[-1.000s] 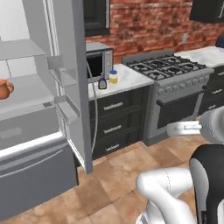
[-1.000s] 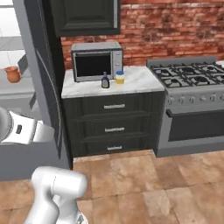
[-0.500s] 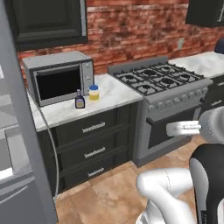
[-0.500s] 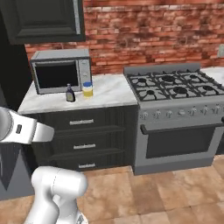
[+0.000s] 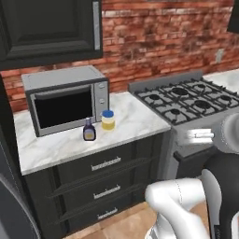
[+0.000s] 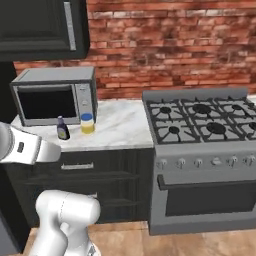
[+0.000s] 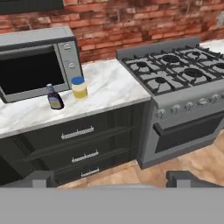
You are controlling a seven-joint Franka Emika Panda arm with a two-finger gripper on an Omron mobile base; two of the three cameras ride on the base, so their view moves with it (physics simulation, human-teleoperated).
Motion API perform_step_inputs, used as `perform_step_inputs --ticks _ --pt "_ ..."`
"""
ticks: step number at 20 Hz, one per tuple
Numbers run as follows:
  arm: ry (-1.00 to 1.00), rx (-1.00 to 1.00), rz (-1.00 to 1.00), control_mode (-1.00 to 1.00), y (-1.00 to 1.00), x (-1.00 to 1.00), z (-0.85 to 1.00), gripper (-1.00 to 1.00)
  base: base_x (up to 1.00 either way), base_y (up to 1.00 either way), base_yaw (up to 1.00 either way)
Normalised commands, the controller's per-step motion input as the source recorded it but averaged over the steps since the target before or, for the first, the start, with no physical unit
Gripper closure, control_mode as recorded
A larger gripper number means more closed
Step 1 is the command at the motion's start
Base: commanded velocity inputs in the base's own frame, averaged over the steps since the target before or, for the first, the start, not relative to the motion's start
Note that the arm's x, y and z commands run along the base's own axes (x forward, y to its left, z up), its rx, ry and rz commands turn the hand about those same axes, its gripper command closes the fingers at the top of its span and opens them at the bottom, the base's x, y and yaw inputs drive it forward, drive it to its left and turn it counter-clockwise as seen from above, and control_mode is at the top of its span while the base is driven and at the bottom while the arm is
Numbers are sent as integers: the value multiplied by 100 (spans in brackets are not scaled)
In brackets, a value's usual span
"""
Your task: Place the mayonnaise and condiment bottle from the counter to the top shelf of the fridge. If the existing items in the fridge are on the top shelf, move them to other shelves.
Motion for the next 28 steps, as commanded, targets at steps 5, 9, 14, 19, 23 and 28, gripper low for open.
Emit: perform_step_inputs --ticks 5,9,14,19,23,28 --pt "0 0 0 100 0 0 0 -100 92 -9 37" --pt "0 0 0 100 0 0 0 -100 83 -33 30" --pt "31 2 27 -100 -47 91 -9 -100 0 0 0" --pt "37 1 31 -100 -10 100 -44 -100 0 0 0" --pt "14 0 30 -100 0 100 -76 -100 0 0 0" --pt "1 1 27 -100 0 95 -97 -100 0 0 0"
